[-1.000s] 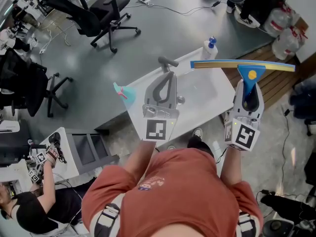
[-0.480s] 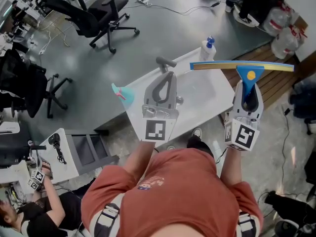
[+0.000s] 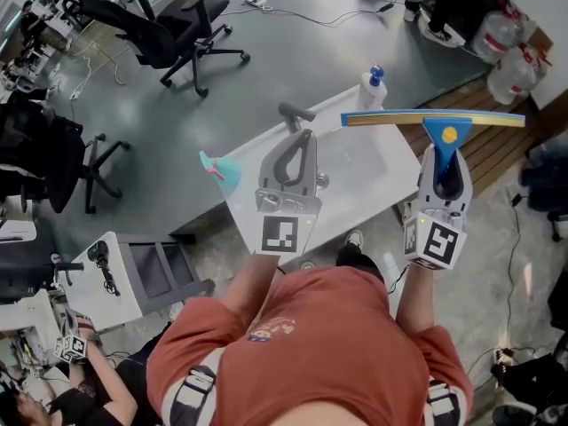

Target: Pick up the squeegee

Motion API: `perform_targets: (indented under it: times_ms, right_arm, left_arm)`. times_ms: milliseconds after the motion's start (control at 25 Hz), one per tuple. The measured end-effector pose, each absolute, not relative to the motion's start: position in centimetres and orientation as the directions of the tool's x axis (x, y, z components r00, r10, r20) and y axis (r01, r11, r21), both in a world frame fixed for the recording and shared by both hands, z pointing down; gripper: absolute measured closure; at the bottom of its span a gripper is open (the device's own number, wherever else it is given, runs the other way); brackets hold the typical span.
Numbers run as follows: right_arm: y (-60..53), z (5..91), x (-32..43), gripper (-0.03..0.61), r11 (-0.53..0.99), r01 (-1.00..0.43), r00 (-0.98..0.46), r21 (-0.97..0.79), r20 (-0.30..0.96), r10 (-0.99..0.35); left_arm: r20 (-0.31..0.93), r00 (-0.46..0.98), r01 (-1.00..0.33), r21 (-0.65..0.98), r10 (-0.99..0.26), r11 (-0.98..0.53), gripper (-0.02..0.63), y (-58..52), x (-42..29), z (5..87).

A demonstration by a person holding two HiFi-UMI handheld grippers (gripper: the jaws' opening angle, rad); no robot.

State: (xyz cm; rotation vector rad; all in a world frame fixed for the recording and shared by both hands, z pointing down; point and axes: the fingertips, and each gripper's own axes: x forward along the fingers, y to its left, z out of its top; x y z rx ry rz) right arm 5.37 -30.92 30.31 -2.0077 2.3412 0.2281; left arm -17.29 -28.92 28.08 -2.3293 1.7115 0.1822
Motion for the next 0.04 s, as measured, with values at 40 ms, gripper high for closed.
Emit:
perform_targets:
  times_ms: [40]
  right_arm:
    - [-30.96,30.4,5.33,0.44,0.151,-0.985,-0.161,0.08,-0.13,-0.978]
  left_arm:
    - [-0.242,0.305,-0.951,-0.124,-0.921,-0.282,0.595,-28.95,-17.27,28.14]
